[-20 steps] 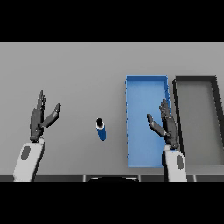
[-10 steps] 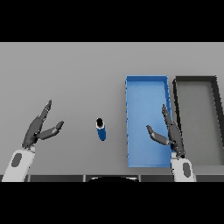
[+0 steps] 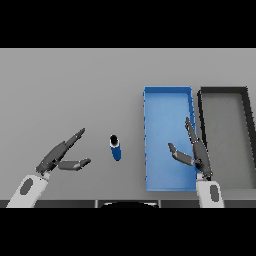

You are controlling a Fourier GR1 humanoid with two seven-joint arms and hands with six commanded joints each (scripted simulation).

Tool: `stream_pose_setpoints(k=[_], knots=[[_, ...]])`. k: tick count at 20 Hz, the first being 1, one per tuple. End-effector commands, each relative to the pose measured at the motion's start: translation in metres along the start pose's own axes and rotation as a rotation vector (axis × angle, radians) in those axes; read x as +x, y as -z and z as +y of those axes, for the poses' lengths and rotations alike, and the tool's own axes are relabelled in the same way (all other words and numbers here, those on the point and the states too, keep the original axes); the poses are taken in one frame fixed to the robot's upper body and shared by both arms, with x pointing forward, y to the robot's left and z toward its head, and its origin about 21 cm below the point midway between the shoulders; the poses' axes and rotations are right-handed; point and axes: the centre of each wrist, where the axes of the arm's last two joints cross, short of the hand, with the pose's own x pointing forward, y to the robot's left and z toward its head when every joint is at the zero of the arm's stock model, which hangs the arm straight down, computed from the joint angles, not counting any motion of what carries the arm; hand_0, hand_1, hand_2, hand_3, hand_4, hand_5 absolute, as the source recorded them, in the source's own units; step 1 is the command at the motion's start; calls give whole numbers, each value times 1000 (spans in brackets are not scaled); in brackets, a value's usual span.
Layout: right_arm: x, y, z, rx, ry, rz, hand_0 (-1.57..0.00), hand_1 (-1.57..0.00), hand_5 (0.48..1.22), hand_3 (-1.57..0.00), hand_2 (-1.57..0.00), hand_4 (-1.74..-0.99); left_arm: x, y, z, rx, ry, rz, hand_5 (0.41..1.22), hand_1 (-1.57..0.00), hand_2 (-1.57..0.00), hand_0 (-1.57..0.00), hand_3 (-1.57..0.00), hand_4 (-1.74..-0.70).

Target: Pick up the blue pipe and place it into the blue bin.

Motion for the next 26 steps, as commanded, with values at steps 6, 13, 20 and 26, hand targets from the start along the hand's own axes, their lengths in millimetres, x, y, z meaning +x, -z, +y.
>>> stream_pose_setpoints(k=[6,13,20,26], knots=[[-2,-4,2,7,-3,-2,1,1,617,1,1,-1262,2,22,-36,-124,-1,1,447,1,1,1,1,-1101],[-1,-9,4,-10,13,-1,1,1,613,1,1,-1276,-2,54,-65,-180,-28,-11,447,1,1,1,1,-1113],[-4,-12,2,-16,14,5,1,1,598,1,1,-1267,-6,93,-89,-208,-30,-46,445,1,1,1,1,-1075],[-4,-8,1,-15,16,27,1,1,600,1,1,-1260,-8,113,-102,-190,-209,-103,730,-348,-481,-187,-519,-1253]])
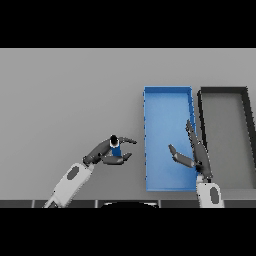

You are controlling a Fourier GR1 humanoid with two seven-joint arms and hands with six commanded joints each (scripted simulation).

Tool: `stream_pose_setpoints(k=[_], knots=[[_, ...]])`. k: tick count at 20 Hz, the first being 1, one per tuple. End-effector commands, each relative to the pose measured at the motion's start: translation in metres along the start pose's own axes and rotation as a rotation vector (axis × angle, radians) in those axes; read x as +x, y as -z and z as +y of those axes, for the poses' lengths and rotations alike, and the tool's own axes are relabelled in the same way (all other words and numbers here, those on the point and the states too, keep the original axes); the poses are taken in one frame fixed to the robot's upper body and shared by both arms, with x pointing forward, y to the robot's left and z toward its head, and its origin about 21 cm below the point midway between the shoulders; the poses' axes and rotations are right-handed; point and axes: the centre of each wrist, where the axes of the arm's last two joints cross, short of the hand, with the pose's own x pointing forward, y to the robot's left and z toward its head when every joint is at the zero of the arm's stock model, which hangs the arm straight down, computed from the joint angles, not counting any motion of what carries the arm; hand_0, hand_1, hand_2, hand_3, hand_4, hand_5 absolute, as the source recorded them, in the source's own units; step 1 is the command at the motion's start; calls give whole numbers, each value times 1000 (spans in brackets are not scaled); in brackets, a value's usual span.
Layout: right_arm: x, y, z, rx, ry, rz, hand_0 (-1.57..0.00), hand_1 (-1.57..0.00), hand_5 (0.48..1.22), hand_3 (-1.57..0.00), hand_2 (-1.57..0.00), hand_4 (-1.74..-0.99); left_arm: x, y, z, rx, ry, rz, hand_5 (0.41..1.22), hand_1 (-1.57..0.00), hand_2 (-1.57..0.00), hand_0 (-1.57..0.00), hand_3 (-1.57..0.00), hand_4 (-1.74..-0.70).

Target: Pick up the blue pipe and place it into the blue bin.

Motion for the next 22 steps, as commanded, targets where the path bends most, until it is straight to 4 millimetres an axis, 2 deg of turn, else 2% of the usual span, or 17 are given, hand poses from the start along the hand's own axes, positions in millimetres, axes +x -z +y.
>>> stream_pose_setpoints(k=[1,2,3,4,6,8,10,12,17,21,22], knots=[[0,-2,1,4,-1,-14,1,1,602,1,1,-1259,-1,5,-3,22,-22,2,828,-592,-699,-443,-721,-1345],[1,-2,-3,1,-3,-21,1,1,605,1,1,-1259,-1,2,-6,30,-25,-9,906,-788,-873,-668,-875,-1419],[0,-2,3,1,0,-20,1,1,609,1,1,-1261,-2,2,-7,35,-29,-12,969,-945,-1013,-849,-1003,-1481],[1,0,1,0,1,-16,1,1,611,1,1,-1262,-3,4,-13,40,-37,-20,1020,-1070,-1124,-993,-1102,-1532],[0,0,1,2,3,-6,1,1,614,1,1,-1260,-5,5,-21,42,-8,-59,1092,-1250,-1285,-1201,-1215,-1604],[-1,-1,0,13,1,-8,1,1,616,1,1,-1255,-3,1,-23,50,20,-75,1139,-1366,-1388,-1334,-1307,-1649],[2,3,0,5,-5,-20,1,1,622,1,1,-1250,0,2,-25,44,32,-106,1168,-1440,-1454,-1420,-1365,-1679],[2,3,1,7,-19,-10,1,1,623,1,1,-1244,12,6,-27,35,17,-175,1187,-1487,-1496,-1474,-1403,-1699],[-1,2,-3,5,-39,0,1,1,631,1,1,-1221,55,14,-31,-16,29,-295,1210,-1543,-1546,-1539,-1441,-1720],[-2,3,0,13,-28,-28,1,1,639,1,1,-1215,75,16,-35,-61,46,-282,1216,-1560,-1561,-1558,-1445,-1724],[-2,4,-5,8,-41,-21,1,1,640,1,1,-1208,77,16,-33,-64,53,-268,1217,-1562,-1563,-1561,-1445,-1726]])
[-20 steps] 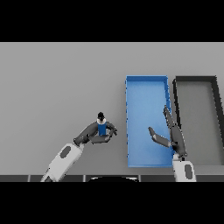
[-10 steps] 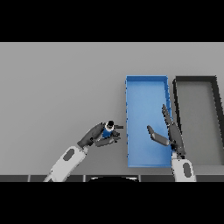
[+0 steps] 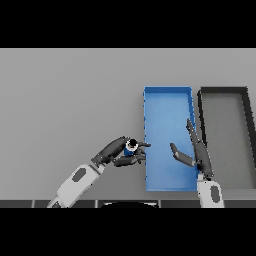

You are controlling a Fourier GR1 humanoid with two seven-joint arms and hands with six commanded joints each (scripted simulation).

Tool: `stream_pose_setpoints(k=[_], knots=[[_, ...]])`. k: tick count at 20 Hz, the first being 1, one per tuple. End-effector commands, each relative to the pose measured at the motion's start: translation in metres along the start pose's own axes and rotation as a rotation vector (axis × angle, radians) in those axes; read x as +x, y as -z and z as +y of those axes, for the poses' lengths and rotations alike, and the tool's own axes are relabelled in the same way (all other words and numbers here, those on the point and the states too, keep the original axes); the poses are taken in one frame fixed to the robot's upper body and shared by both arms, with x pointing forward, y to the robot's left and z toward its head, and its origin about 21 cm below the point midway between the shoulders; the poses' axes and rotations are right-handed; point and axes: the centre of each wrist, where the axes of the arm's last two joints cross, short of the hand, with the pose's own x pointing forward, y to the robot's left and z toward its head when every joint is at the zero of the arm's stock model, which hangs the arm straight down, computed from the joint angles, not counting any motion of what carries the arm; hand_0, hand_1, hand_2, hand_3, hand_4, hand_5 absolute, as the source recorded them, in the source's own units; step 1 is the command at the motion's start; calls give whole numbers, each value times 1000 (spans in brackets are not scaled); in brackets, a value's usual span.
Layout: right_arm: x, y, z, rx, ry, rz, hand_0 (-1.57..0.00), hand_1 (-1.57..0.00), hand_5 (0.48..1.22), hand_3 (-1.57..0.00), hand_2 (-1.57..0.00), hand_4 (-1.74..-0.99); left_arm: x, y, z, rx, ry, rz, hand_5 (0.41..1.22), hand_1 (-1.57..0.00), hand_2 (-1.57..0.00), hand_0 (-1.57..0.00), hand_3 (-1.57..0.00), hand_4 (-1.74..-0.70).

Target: Pick up the blue pipe and place it into the blue bin.

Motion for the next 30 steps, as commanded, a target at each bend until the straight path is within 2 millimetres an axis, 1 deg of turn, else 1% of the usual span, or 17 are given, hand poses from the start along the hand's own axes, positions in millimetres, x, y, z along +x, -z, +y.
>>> stream_pose_setpoints(k=[1,2,4,6,8,10,12,13,16,19,21,23,25,27,28,29,30], knots=[[-1,-4,0,-2,3,-3,1,1,635,1,1,-1195,0,2,-1,-6,6,4,1218,-1564,-1565,-1563,-1443,-1726],[1,-4,0,2,8,-12,1,1,631,1,1,-1189,-1,4,-2,-12,7,15,1219,-1565,-1566,-1564,-1442,-1727],[0,-7,1,-2,16,2,1,1,629,1,1,-1184,4,2,3,-13,11,-4,1219,-1567,-1568,-1567,-1441,-1728],[-4,-11,4,-7,33,25,1,1,629,1,1,-1174,4,2,-1,-19,-2,18,1219,-1569,-1569,-1568,-1443,-1729],[-9,-14,7,-13,54,50,1,1,629,1,1,-1186,5,3,-3,-21,1,17,1219,-1569,-1570,-1569,-1443,-1730],[-9,-14,7,-14,64,42,1,1,623,1,1,-1209,4,1,3,-13,10,20,1220,-1570,-1570,-1570,-1443,-1731],[-11,-18,7,-13,80,31,1,1,618,1,1,-1197,3,5,-1,-28,9,26,1220,-1570,-1570,-1570,-1439,-1731],[-10,-16,5,-11,89,16,1,1,619,1,1,-1191,2,1,0,-29,8,22,1220,-1571,-1571,-1570,-1438,-1731],[15,-11,-8,93,203,-79,1,1,593,1,1,-1199,1,3,1,-30,8,29,1221,-1571,-1571,-1571,-1440,-1731],[48,0,-25,250,217,-130,1,1,550,1,1,-1232,1,1,2,-41,24,17,1221,-1571,-1571,-1571,-1440,-1730],[69,8,-21,359,191,-145,1,1,523,1,1,-1260,1,1,2,-26,21,20,1221,-1571,-1571,-1571,-1440,-1731],[91,11,-21,454,148,-188,1,1,520,1,1,-1286,0,1,-1,-28,17,26,1221,-1571,-1571,-1571,-1439,-1731],[107,18,-13,550,144,-216,1,1,522,1,1,-1305,2,3,3,-27,24,35,1221,-1571,-1571,-1571,-1439,-1732],[125,27,-7,611,106,-236,1,1,522,1,1,-1297,-1,2,4,-34,30,45,1221,-1571,-1571,-1571,-1437,-1732],[133,31,-4,638,98,-242,1,1,522,1,1,-1295,-1,5,2,-32,32,46,1221,-1571,-1571,-1571,-1436,-1732],[137,37,1,665,87,-258,1,1,526,1,1,-1297,0,7,0,-35,30,43,1221,-1571,-1571,-1571,-1435,-1732],[143,42,1,696,75,-273,1,1,529,1,1,-1300,-1,5,4,-33,29,33,1221,-1571,-1571,-1571,-1436,-1732]])
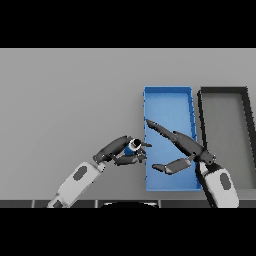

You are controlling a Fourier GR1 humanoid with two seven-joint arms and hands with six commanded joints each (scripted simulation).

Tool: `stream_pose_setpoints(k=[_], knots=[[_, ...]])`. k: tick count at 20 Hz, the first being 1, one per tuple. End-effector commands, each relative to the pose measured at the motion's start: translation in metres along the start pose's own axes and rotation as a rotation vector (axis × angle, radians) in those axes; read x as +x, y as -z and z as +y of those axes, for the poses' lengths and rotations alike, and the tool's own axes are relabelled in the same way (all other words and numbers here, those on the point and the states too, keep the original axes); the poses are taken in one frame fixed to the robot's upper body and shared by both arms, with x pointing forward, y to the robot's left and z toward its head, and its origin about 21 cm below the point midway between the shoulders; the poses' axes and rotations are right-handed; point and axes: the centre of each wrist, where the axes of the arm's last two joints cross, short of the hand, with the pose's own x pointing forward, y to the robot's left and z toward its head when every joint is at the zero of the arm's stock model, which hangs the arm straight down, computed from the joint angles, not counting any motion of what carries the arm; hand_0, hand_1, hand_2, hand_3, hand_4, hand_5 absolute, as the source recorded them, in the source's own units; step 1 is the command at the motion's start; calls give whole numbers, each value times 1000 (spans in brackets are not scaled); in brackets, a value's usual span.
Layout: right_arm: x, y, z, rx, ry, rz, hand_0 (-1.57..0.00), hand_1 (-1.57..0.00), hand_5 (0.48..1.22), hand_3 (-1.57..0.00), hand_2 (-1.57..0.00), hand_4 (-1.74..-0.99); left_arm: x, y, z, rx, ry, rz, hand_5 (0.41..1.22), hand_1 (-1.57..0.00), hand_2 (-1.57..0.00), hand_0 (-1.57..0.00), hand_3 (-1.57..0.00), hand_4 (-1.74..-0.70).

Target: Pick up the blue pipe and place it into the blue bin.

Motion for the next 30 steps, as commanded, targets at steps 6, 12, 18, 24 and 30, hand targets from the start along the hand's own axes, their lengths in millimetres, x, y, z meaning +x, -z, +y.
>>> stream_pose_setpoints(k=[6,12,18,24,30], knots=[[9,37,7,159,-34,-17,1,1,531,1,1,-1260,-3,2,-1,-23,-16,-27,1221,-1571,-1571,-1571,-1469,-1730],[8,75,17,220,-24,12,1,1,512,1,1,-1222,-2,1,4,-43,-46,-17,1221,-1571,-1571,-1571,-1515,-1733],[4,102,19,305,-26,19,-138,-166,523,-106,-193,-1308,-1,0,3,-66,-30,-49,1221,-1393,-1367,-1496,-1150,-1630],[1,115,25,367,36,25,-1123,-1132,650,-977,-1132,-1513,0,-4,4,-28,32,-22,1198,-1120,-1106,-1138,-573,-1674],[5,109,33,329,10,-51,-1454,-1456,1052,-1415,-1456,-1459,3,-2,3,-24,-16,-47,1215,-1453,-1449,-1458,-591,-1724]])
